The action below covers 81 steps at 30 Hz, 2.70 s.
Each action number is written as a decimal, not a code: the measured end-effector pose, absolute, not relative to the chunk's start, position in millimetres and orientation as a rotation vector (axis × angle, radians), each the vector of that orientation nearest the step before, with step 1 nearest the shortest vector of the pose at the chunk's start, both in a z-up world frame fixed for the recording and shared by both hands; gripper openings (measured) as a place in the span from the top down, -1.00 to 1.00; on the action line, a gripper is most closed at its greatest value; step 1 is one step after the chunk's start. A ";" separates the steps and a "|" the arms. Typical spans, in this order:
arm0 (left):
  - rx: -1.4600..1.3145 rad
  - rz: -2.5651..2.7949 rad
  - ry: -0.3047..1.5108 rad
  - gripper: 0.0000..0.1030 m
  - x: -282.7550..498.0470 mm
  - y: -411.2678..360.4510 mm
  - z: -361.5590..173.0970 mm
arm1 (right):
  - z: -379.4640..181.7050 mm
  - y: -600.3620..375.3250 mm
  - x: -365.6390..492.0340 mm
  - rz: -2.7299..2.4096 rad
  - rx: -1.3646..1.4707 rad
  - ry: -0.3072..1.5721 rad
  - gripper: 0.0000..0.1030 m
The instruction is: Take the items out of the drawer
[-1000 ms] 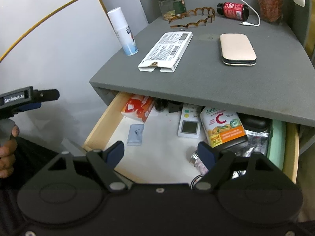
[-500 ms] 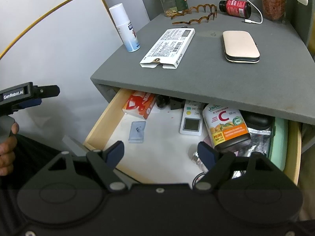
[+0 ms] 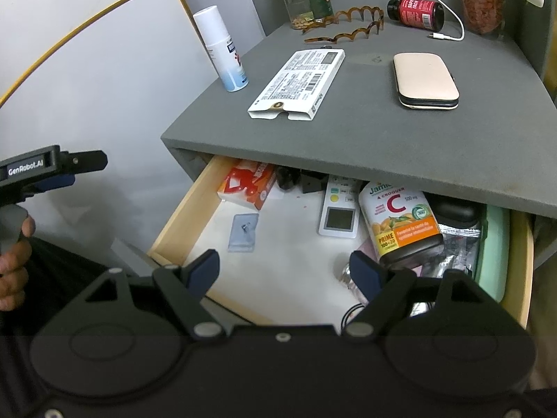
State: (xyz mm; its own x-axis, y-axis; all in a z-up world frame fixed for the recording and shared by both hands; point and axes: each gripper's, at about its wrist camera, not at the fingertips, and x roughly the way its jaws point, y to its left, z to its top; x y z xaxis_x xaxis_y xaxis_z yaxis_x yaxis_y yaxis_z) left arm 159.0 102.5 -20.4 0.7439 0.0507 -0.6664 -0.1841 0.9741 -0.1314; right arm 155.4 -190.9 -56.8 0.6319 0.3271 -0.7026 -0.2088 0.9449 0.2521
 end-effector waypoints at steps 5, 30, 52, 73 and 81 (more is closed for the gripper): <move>-0.196 0.132 0.719 -1.00 158.7 103.0 -20.2 | -57.5 -190.7 154.8 0.307 0.151 0.834 -0.56; -0.323 0.265 0.678 -1.00 152.6 138.4 -13.9 | -142.5 -35.5 312.6 0.233 0.012 1.240 -0.41; -0.242 0.212 0.690 -1.00 159.3 121.1 -14.0 | -58.3 -124.1 233.4 0.382 0.121 1.109 0.31; -0.095 0.110 0.738 -1.00 178.4 74.2 -25.1 | -8.4 -325.1 339.2 -0.117 0.038 1.067 0.29; -0.080 0.072 0.738 -1.00 180.6 58.9 -25.4 | 6.8 -317.7 304.9 -0.165 -0.016 0.929 -0.17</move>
State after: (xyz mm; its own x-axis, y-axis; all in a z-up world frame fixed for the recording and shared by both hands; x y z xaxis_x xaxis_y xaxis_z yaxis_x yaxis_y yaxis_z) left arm 180.6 58.9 -25.4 0.7377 0.0377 -0.6741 -0.0939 0.9945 -0.0471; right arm 304.9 -317.7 6.8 0.5871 -0.1482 -0.7959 0.1342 0.9873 -0.0848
